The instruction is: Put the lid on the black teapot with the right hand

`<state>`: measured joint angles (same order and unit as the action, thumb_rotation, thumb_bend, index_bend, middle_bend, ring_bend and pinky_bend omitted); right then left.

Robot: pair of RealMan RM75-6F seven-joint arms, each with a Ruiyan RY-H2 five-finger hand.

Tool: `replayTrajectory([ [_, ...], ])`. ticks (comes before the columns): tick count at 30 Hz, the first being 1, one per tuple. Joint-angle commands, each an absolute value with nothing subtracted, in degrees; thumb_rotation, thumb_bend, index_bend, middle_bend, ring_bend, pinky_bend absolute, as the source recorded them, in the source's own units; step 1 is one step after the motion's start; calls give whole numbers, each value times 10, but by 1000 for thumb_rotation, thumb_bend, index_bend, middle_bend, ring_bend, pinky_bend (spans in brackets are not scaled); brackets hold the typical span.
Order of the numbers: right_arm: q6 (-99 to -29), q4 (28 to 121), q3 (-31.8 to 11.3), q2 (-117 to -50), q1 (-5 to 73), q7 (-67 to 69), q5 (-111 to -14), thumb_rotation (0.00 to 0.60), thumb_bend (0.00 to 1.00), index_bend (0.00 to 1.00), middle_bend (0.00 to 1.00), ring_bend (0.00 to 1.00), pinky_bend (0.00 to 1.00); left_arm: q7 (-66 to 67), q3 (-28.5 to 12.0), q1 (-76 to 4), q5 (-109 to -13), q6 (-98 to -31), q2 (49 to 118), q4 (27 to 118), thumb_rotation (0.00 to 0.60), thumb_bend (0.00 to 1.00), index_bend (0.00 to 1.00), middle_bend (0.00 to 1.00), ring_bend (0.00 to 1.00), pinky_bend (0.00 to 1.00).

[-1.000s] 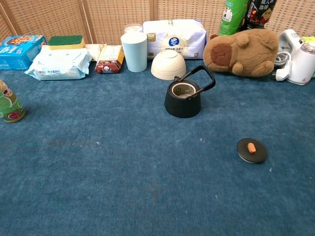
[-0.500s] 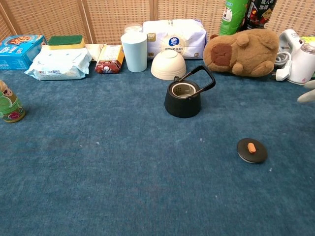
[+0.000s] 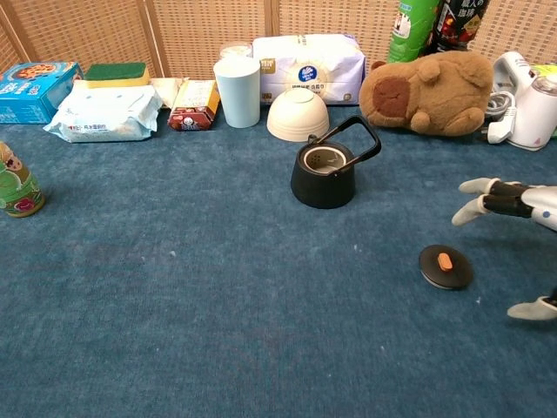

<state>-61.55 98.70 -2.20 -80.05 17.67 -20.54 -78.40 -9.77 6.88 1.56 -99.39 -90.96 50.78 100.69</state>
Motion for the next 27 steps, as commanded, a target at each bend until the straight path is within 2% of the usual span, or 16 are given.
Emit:
replayTrajectory([
  [1,-605,989,-29,-809,188,-217,-766,600,133,212,19,0,0,-99,69,15,-994,-909,507,1007,600,78,0,0,0,103],
  [12,-578,970,-38,-833,215,-243,-706,600,177,215,21,0,0,-98,68,14,-991,-905,507,1008,600,77,0,0,0,102],
  [27,-593,941,-35,-856,230,-242,-698,600,202,251,37,1,0,-93,67,6,-982,-888,505,1014,600,78,0,0,0,103],
])
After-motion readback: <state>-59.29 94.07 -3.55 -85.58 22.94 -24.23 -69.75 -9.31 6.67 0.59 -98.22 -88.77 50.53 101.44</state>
